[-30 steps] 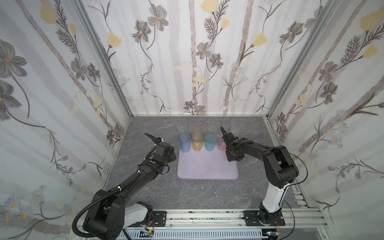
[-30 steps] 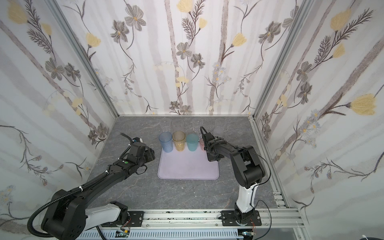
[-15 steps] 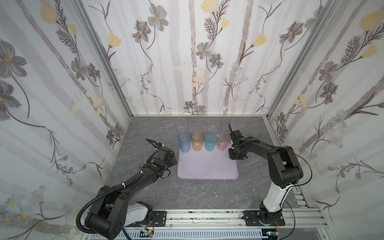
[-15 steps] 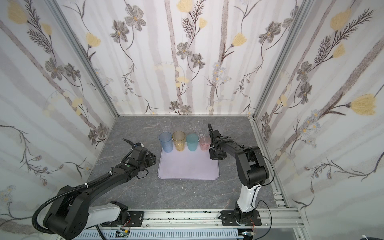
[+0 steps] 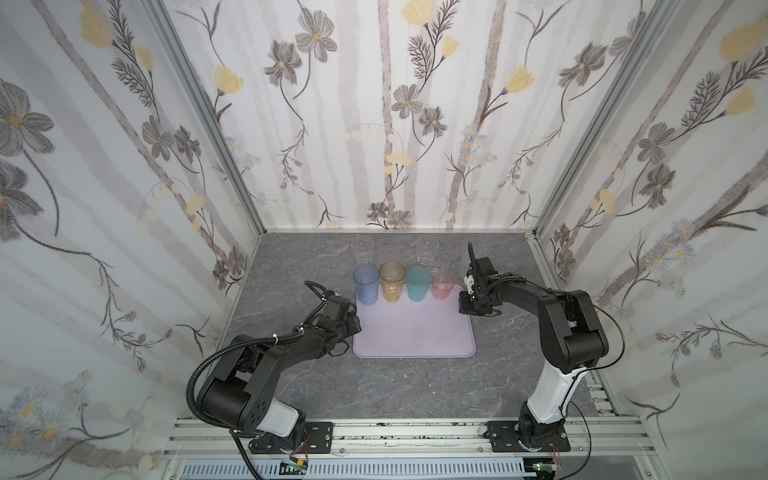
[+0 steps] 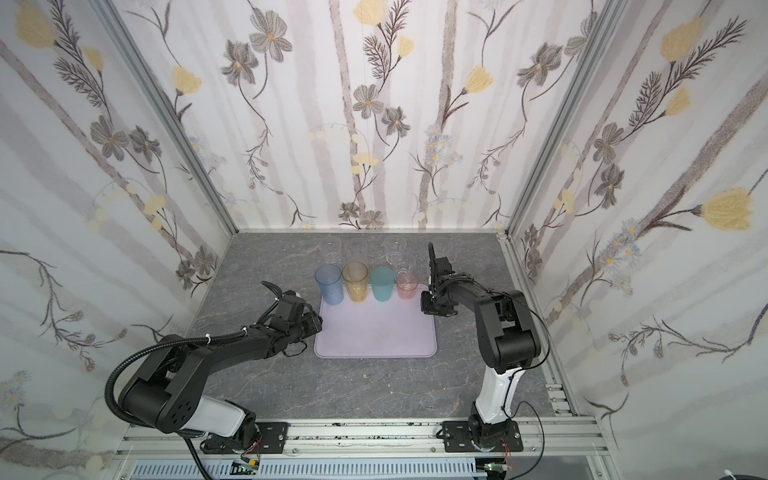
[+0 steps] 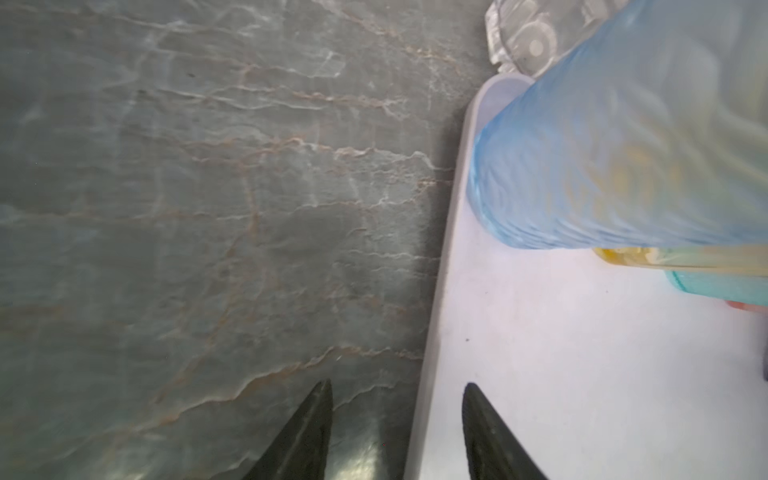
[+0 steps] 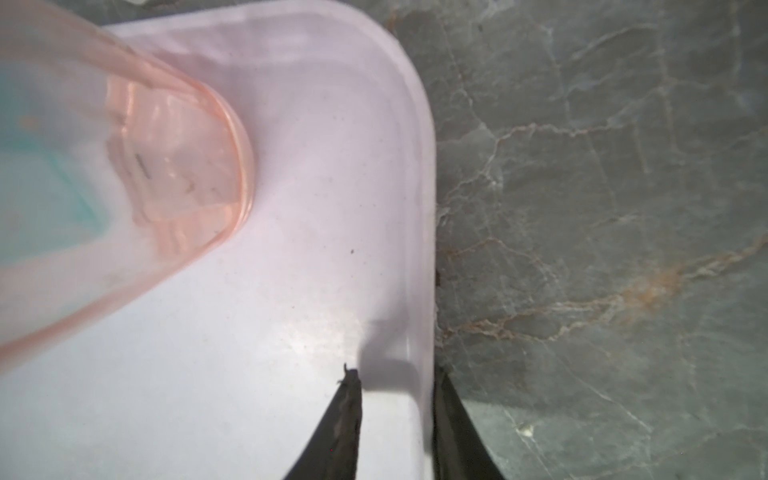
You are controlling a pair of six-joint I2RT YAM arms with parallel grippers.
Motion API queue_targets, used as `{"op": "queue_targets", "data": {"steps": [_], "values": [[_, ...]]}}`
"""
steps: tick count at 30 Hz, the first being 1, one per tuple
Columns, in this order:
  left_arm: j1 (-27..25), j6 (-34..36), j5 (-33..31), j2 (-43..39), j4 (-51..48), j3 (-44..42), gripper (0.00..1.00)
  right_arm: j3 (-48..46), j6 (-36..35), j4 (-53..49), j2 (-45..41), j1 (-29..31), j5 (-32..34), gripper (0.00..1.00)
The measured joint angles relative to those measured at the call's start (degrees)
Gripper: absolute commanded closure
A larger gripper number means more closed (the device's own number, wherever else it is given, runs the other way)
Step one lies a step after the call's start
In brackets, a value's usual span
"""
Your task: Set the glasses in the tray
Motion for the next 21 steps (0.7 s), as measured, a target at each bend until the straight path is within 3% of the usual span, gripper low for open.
{"op": "queue_targets", "data": {"steps": [8, 21], "values": [[-2.12, -0.48, 0.22, 0.00, 5.75, -2.75, 0.53, -1.51, 0.66, 4.39, 0.00, 0.59, -1.18, 0.81], [-6.03, -5.92, -1.25, -10.58, 5.42, -11.85, 0.53, -6.88, 2.14, 8.13, -3.52, 2.29, 0.70, 0.81]]}}
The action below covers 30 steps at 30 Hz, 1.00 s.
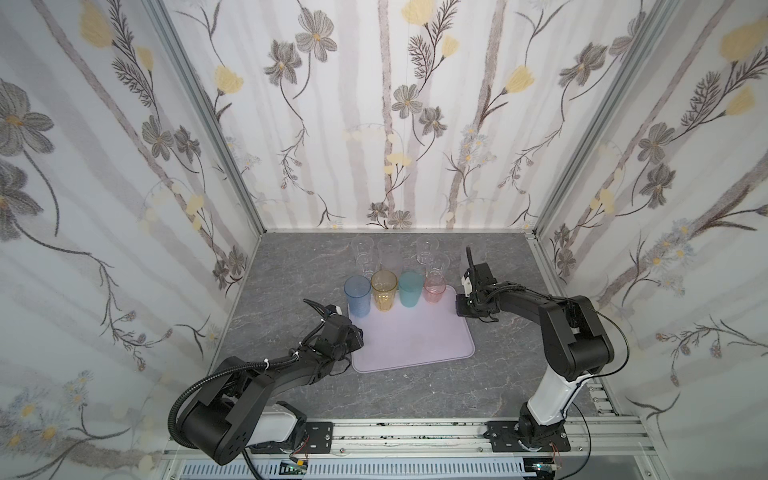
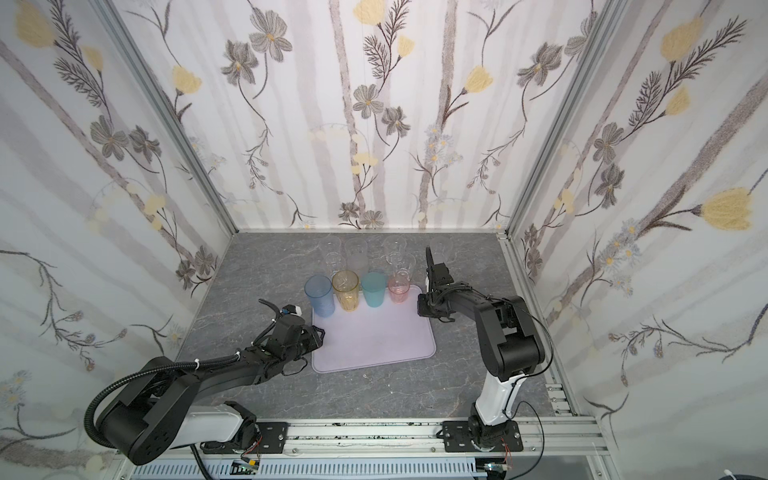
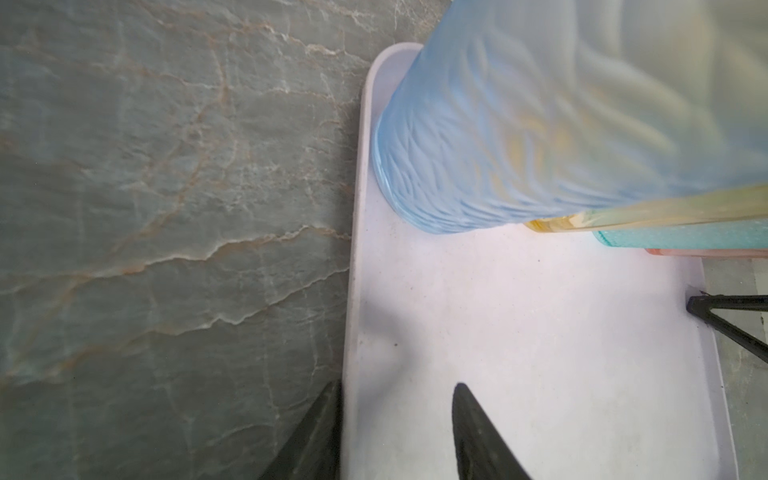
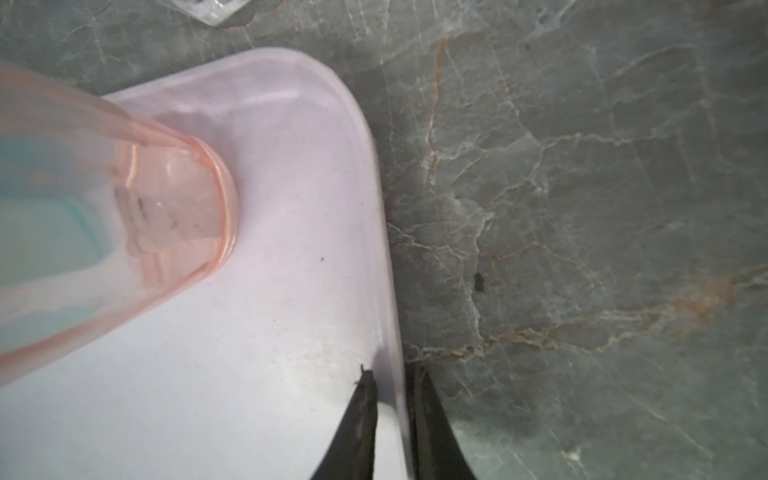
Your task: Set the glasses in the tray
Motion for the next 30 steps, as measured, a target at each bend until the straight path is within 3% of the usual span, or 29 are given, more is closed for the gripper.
{"op": "queue_targets", "data": {"steps": [10, 18, 30], "values": [[1.84, -0.83, 2.14, -3.93, -5.81, 0.55, 0.48, 1.22, 0.83, -8.48, -3.65, -1.27, -2.12, 0.62], [5.64, 2.27, 0.90, -10.29, -16.46, 7.30, 0.41, 11.98, 2.84, -12.15, -6.84, -3.13, -1.95, 0.60], [10.95, 13.84, -3.89, -9.20, -25.38, 23.50, 0.34, 28.24, 6.16, -12.59, -6.69, -7.28, 1.84, 0.58]]}}
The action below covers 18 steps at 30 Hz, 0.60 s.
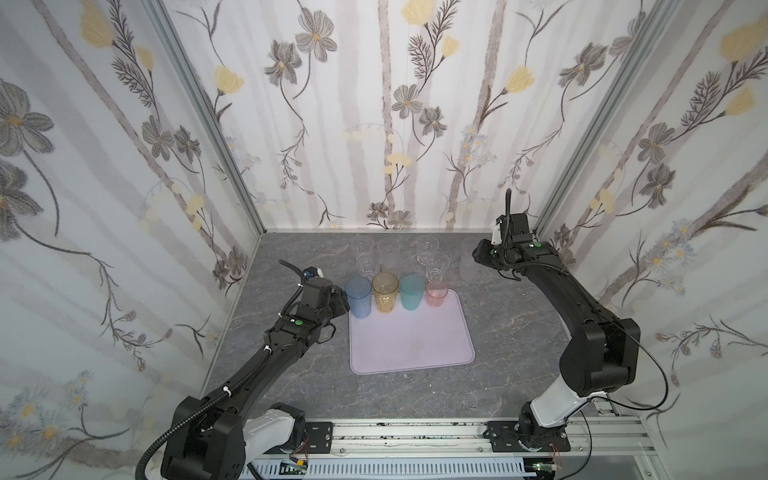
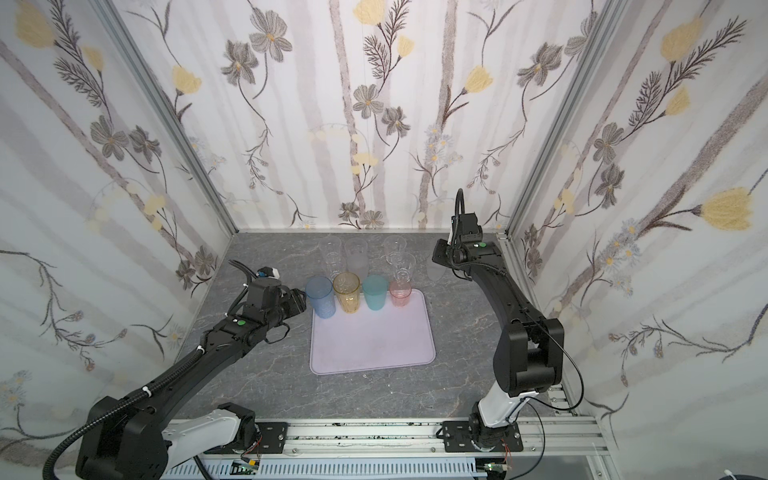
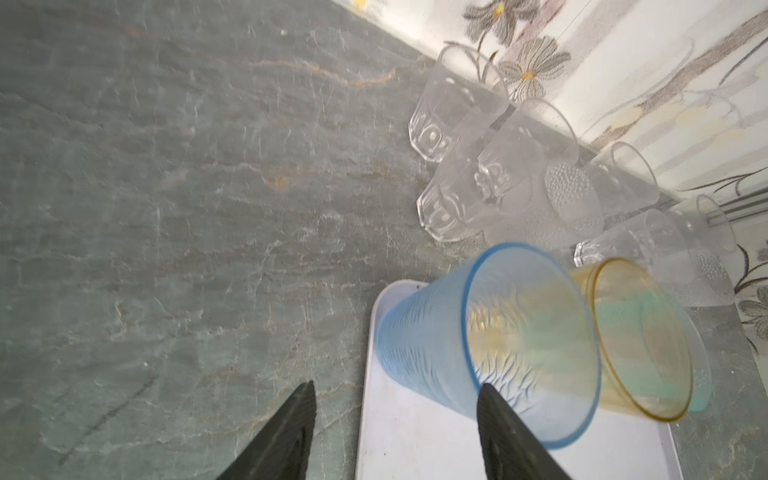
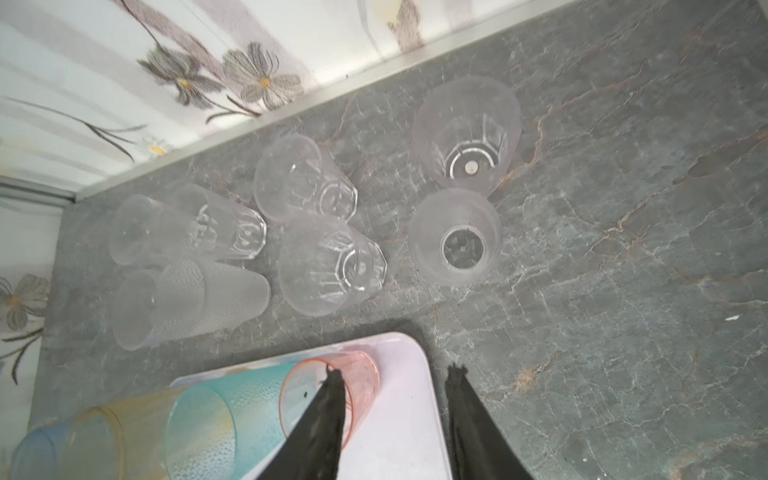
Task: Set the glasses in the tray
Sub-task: 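Raise the right gripper toward the clear glasses while the left gripper lifts away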
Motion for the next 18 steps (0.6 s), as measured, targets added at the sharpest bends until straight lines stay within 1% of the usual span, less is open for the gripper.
{"op": "queue_targets", "data": {"steps": [3, 7, 11, 18], "values": [[0.35, 2.97, -1.49, 1.40, -0.04, 3.96, 0.33, 3.89, 0.48, -0.04, 2.93, -0.94, 0.55, 0.58], [0.35, 5.90, -2.69, 3.48, -0.20, 6.82, 0.32, 8.83, 1.33, -0.57, 7.63, -2.58, 3.28, 0.57], [0.35, 7.32, -2.67, 4.87, -0.35, 7.65, 0.31, 15.80, 2.34, -1.11, 13.88, -4.50, 5.27, 0.57], [0.35, 8.66, -2.36, 5.70, -0.37, 7.58, 0.30, 23.80, 4.28, -1.73, 23.41, -6.45, 7.37, 0.58]]}}
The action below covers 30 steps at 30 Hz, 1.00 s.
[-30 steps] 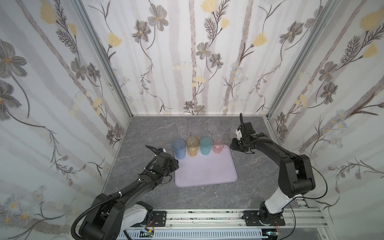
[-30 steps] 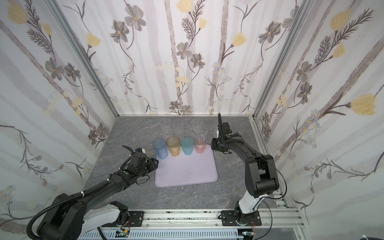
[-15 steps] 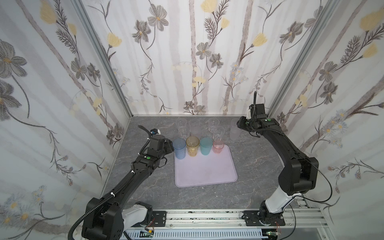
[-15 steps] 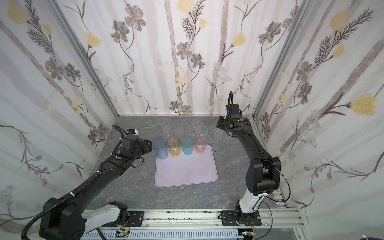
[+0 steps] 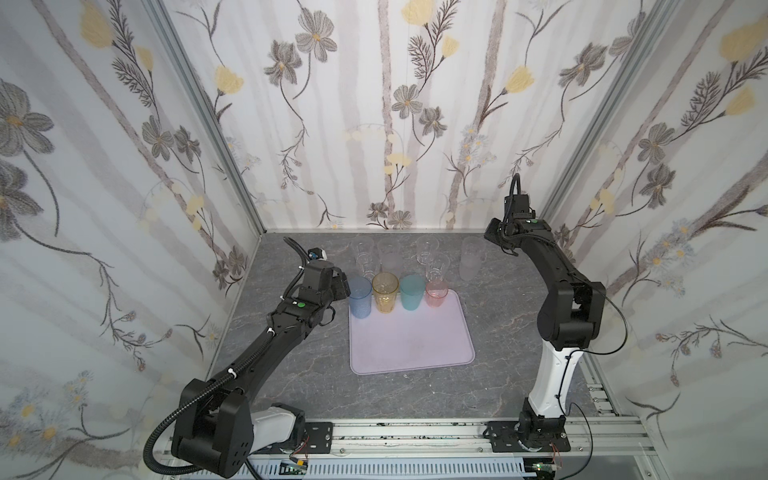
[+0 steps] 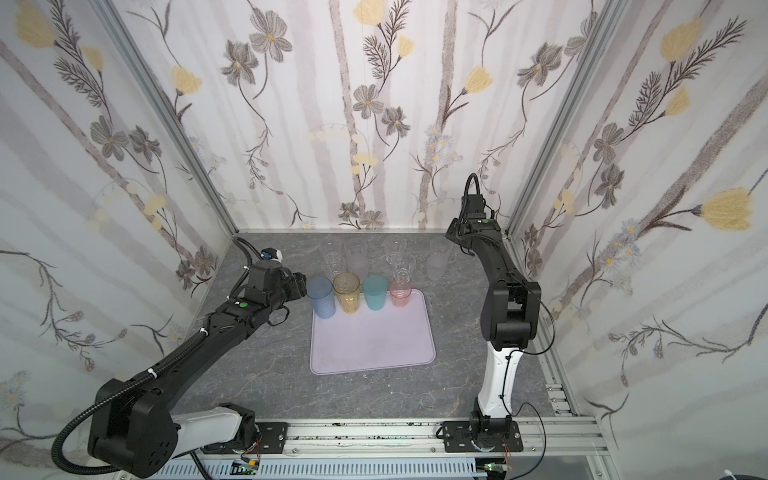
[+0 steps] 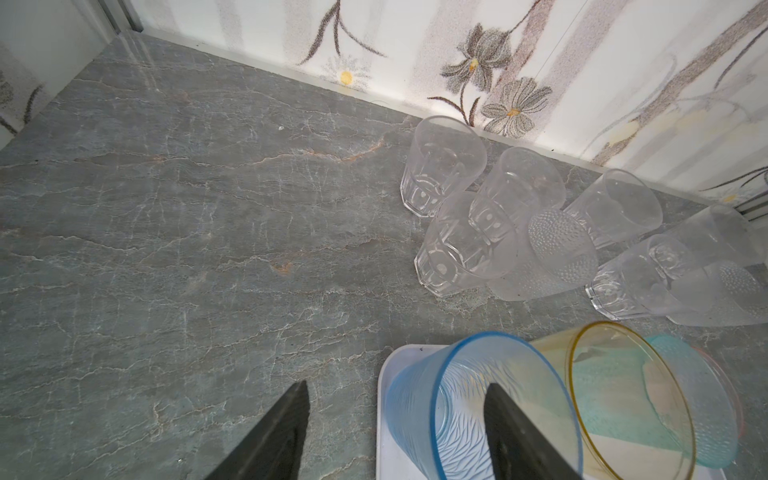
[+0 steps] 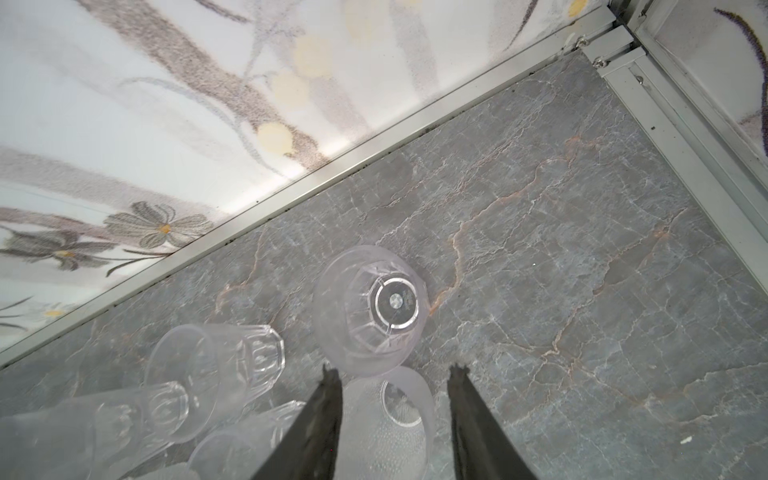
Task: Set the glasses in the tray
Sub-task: 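Raise the right gripper toward the clear glasses while the left gripper lifts away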
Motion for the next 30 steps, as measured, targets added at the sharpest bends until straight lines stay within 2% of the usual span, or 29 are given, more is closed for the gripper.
{"op": "queue_targets", "data": {"steps": [9, 19, 30], "values": [[-0.20, -0.02, 0.46, 0.26, 2.23, -1.92, 0.30, 8.31, 0.00, -1.25, 9.62, -0.39, -1.09, 0.64], [-0.44, -1.16, 1.14, 1.64, 3.91, -4.28, 0.30, 9.73, -0.20, -2.82, 14.62, -1.01, -1.55, 0.71], [-0.55, -1.60, 1.46, 1.20, 5.57, -6.49, 0.30, 10.03, -1.16, -3.21, 16.26, -1.07, -2.99, 0.92]]}}
